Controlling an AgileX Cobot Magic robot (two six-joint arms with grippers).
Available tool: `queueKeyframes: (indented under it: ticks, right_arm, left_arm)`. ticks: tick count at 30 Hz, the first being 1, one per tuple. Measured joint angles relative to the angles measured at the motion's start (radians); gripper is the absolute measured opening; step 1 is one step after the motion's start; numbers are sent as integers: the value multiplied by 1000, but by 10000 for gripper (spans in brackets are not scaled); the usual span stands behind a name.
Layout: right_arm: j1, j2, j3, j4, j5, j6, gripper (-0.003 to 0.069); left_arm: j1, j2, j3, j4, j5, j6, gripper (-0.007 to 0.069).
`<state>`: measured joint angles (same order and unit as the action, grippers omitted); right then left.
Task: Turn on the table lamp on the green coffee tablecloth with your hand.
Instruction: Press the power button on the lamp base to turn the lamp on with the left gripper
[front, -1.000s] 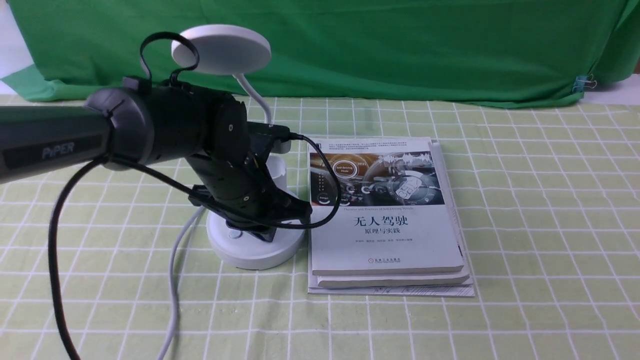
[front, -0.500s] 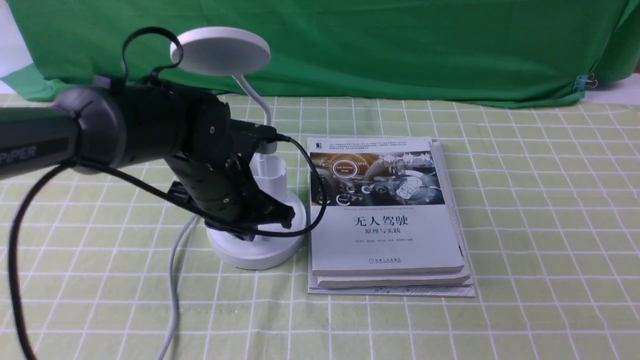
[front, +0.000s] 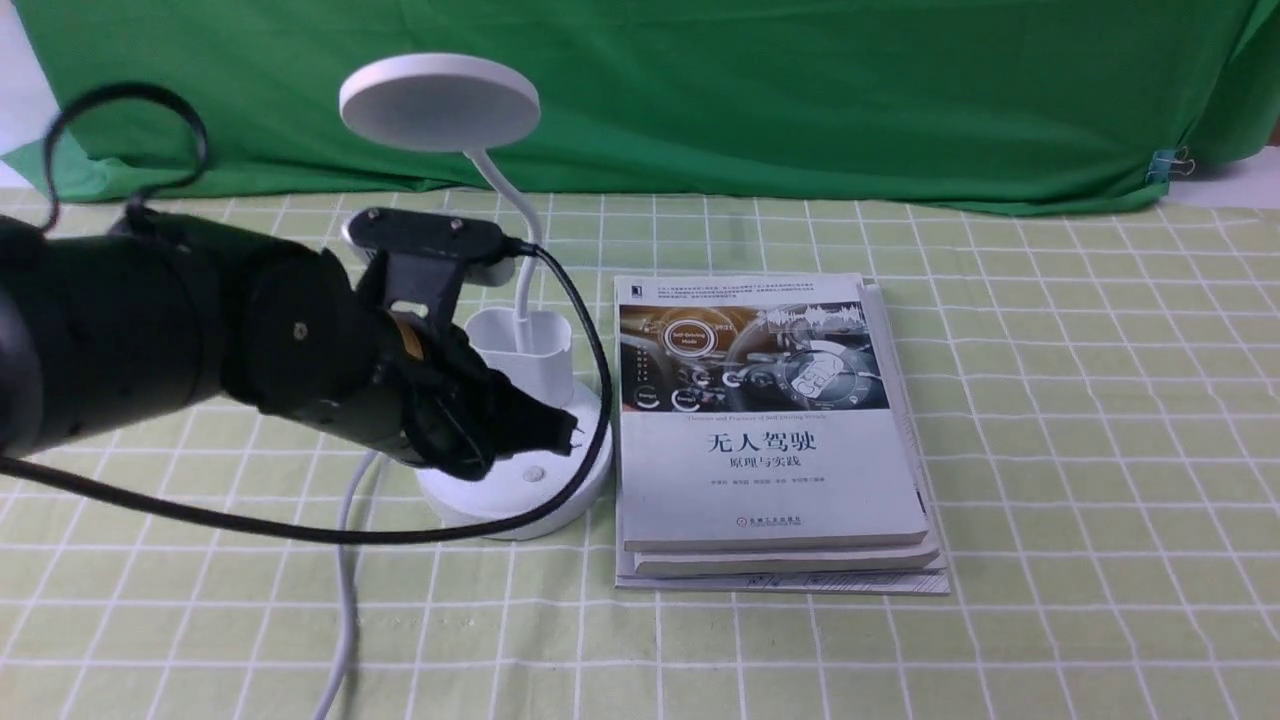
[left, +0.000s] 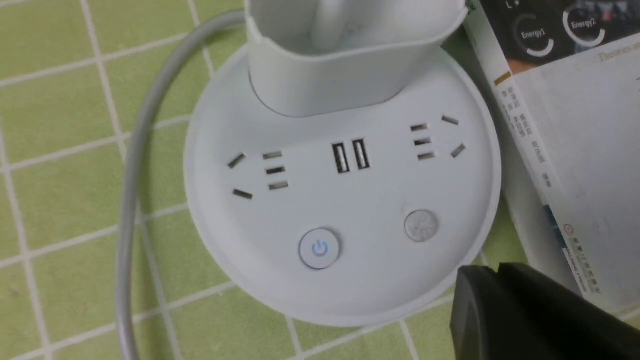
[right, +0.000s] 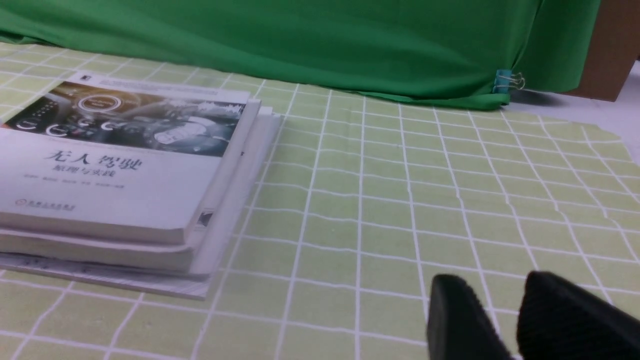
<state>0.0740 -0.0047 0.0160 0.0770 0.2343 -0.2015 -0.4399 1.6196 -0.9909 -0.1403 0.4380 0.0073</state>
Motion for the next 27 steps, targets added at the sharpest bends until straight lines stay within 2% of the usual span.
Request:
queueKeyframes:
  ticks: [4, 12, 27]
  right_arm:
    - [0, 0, 0, 0, 0, 0, 245]
    - [0, 0, 0, 0, 0, 0, 245]
    - [0, 0, 0, 0, 0, 0, 245]
  left_arm:
    - [-9, 86, -48, 4, 6, -7, 17]
    - [-31, 193, -134, 255, 49, -182, 17]
    - [-33, 195, -136, 218, 50, -152, 17]
